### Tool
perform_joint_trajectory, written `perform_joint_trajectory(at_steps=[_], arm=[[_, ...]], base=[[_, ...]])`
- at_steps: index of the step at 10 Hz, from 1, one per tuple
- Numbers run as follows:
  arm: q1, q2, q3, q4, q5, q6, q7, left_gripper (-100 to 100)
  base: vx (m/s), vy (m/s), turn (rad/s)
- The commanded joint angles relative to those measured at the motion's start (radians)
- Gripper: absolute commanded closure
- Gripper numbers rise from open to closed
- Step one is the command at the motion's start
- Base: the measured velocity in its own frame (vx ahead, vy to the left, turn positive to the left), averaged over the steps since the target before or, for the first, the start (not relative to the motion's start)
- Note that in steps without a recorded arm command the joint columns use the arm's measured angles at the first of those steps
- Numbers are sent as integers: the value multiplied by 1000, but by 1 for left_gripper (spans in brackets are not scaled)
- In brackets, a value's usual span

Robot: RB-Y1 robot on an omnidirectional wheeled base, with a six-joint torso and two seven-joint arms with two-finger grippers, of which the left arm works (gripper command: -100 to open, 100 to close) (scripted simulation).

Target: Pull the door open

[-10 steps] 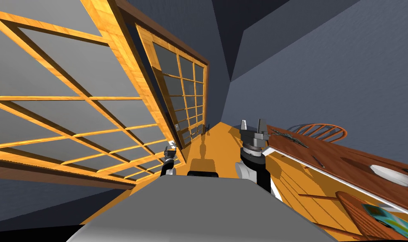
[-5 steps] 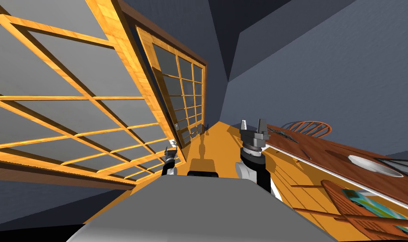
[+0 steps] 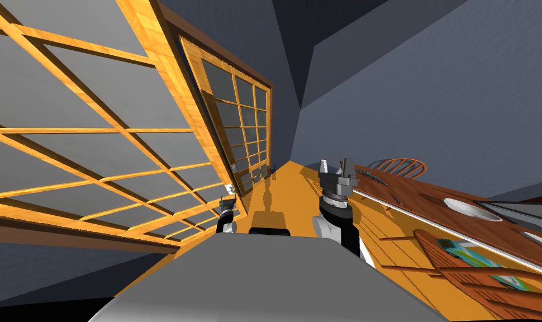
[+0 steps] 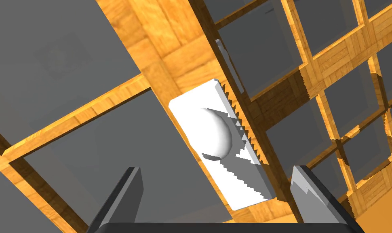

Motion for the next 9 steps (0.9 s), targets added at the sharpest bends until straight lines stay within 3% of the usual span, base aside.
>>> perform_joint_trajectory(at_steps=[1,2,4,9], arm=[[-2,-2,-8,-2,17,0,50,-100],[-2,-2,-8,-2,17,0,54,-100],[-6,-6,-21,-4,45,-2,120,-100],[-12,-10,-38,-7,81,-5,242,-100]], base=[[-69,5,-44],[-57,7,-29],[-65,18,-70],[-65,12,-37]])
